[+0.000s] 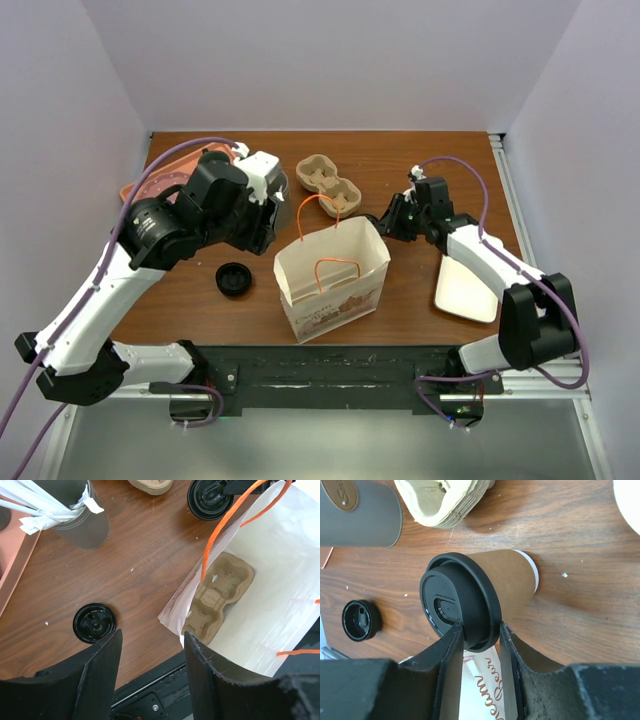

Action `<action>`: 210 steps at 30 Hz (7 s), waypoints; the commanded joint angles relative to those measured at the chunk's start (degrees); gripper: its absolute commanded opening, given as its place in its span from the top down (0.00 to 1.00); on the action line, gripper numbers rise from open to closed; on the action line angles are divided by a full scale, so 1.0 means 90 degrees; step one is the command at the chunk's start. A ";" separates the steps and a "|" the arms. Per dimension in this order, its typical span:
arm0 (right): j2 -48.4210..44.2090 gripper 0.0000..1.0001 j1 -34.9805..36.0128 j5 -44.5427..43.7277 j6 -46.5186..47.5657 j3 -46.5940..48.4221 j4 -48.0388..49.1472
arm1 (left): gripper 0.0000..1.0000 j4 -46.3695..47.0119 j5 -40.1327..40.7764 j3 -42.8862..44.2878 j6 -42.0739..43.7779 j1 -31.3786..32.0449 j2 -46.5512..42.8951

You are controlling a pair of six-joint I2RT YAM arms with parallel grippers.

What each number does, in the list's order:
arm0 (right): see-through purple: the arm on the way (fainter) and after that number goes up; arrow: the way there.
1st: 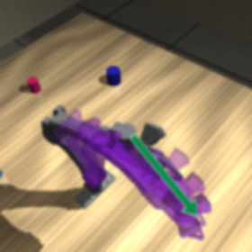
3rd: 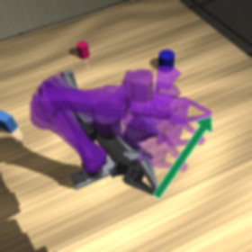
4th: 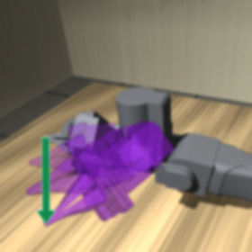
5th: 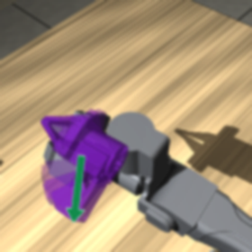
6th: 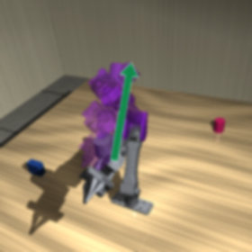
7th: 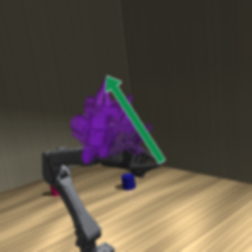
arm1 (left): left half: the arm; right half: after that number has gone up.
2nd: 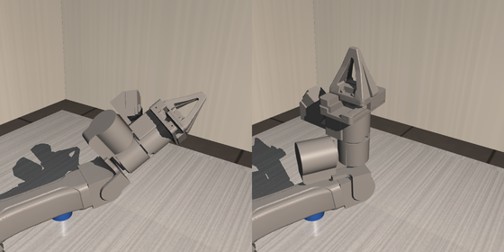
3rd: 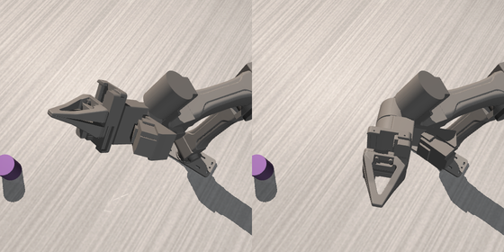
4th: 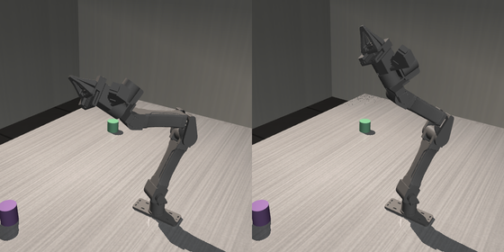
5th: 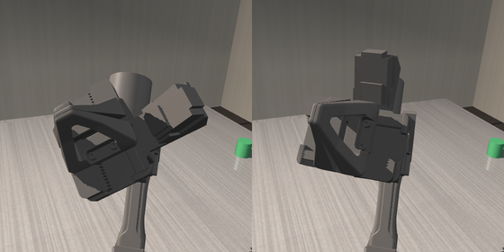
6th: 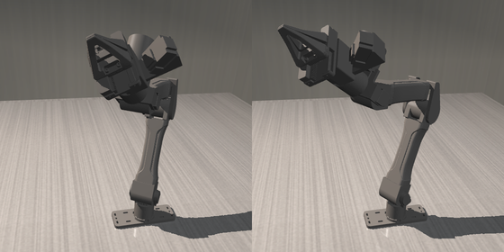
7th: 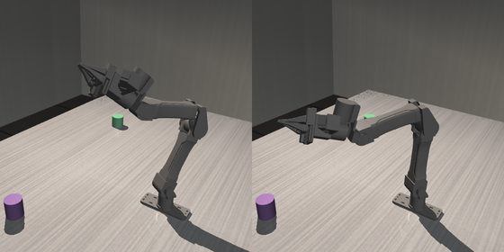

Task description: Pack the takeout coffee

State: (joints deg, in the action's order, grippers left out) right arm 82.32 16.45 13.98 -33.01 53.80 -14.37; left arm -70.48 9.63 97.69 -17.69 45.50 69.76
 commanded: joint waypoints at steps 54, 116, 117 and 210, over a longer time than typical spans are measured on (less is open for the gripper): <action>-0.0700 0.59 0.1952 -0.0459 0.0768 0.4403 -0.6771 | 0.63 0.1942 -0.1197 -0.1665 0.0062 -0.0045 0.0072; -0.1804 0.60 0.1942 -0.1543 -0.0033 0.3649 -0.5258 | 0.43 0.0624 -0.0054 -0.0620 -0.1706 -0.0270 0.0647; -0.1707 0.60 0.1952 -0.1882 0.0044 0.3767 -0.5326 | 0.44 0.0585 -0.0035 -0.0581 -0.1658 -0.0270 0.0735; 0.2884 0.15 0.0682 -0.2549 0.2008 0.4462 -0.4468 | 1.00 0.3505 -0.0689 -0.3589 -0.0475 -0.0075 -0.2604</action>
State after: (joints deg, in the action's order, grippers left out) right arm 108.01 22.65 -7.97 -13.93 94.56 -55.90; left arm -40.84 4.36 63.55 -21.91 44.71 46.81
